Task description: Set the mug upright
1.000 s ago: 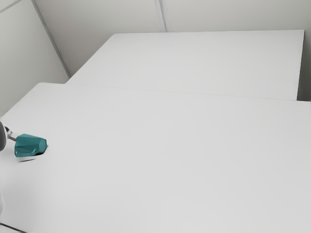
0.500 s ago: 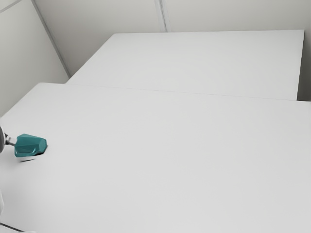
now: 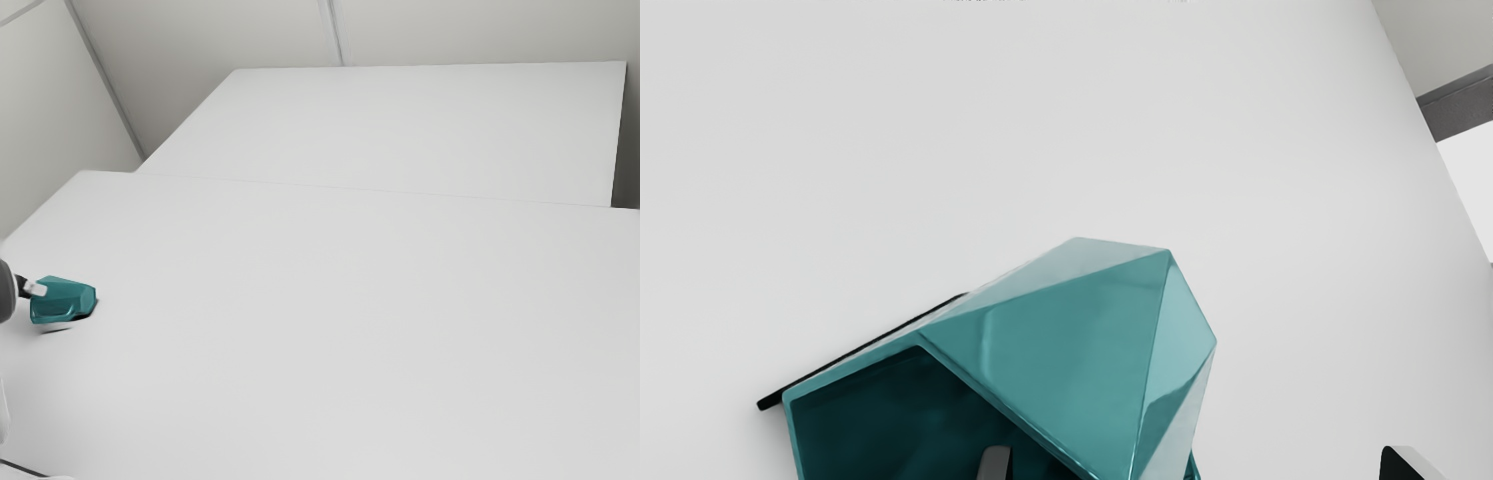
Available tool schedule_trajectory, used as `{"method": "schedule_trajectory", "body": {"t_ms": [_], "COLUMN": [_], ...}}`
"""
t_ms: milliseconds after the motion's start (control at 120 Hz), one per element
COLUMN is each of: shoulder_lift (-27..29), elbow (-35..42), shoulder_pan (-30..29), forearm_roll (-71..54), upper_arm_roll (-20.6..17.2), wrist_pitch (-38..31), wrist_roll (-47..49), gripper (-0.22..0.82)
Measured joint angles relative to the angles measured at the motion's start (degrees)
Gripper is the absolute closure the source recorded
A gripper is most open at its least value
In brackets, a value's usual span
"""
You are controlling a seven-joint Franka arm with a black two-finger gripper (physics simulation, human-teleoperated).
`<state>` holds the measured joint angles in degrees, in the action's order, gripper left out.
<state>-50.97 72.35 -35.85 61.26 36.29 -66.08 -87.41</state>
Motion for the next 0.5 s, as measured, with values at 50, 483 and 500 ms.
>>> {"method": "schedule_trajectory", "body": {"t_ms": [50, 483, 500], "shoulder_lift": [-0.25, -1.30, -1.30], "elbow": [-0.10, -0.08, -0.06], "shoulder_pan": [0.03, 1.05, 1.08], "forearm_roll": [0.35, 2.82, 2.85], "upper_arm_roll": [-0.05, -0.57, -0.58], "wrist_pitch": [0.10, 0.35, 0.33], "wrist_roll": [-0.08, -0.52, -0.53], "gripper": [0.00, 0.00, 0.00]}}
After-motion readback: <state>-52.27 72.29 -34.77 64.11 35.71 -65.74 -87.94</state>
